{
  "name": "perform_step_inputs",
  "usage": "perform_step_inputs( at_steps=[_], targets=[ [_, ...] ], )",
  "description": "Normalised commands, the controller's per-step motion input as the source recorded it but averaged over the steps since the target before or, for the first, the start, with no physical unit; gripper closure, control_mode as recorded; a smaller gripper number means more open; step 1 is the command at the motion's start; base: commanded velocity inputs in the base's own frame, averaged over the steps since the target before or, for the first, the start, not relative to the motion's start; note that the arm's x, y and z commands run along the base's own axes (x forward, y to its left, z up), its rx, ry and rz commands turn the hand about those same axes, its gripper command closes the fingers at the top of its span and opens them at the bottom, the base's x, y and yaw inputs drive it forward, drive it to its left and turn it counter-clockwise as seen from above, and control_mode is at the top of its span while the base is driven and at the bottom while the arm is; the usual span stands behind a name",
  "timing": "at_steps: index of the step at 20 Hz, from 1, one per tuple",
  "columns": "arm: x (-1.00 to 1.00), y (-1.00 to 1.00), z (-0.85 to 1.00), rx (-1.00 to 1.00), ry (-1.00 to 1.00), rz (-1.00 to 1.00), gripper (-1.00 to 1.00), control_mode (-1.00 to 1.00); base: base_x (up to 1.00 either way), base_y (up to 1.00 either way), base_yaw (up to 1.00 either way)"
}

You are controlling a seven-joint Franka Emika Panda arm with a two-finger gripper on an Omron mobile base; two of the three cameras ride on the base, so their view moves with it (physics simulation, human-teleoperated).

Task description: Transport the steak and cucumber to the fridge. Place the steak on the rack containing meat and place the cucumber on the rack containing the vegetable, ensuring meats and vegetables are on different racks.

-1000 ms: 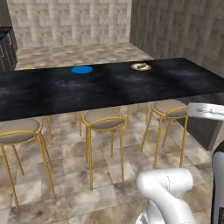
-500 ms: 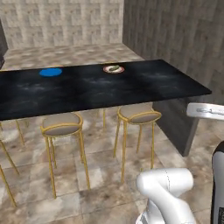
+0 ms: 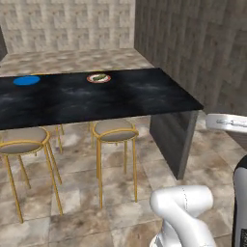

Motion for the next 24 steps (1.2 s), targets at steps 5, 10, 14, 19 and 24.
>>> perform_step_inputs(
  at_steps=[5, 10, 14, 19, 24],
  targets=[
    [0.0, 0.0, 0.0, 0.0, 0.0, 0.0, -1.0, 1.0, 0.0, -1.0, 0.12],
    [0.0, 0.0, 0.0, 0.0, 0.0, 0.0, -1.0, 1.0, 0.0, -1.0, 0.1],
    [0.0, 0.0, 0.0, 0.0, 0.0, 0.0, -1.0, 1.0, 0.01, -1.0, 0.09],
    [0.0, 0.0, 0.0, 0.0, 0.0, 0.0, -1.0, 1.0, 0.45, -1.0, 0.12],
    [0.0, 0.0, 0.0, 0.0, 0.0, 0.0, -1.0, 1.0, 0.99, -1.0, 0.16]
  ],
)
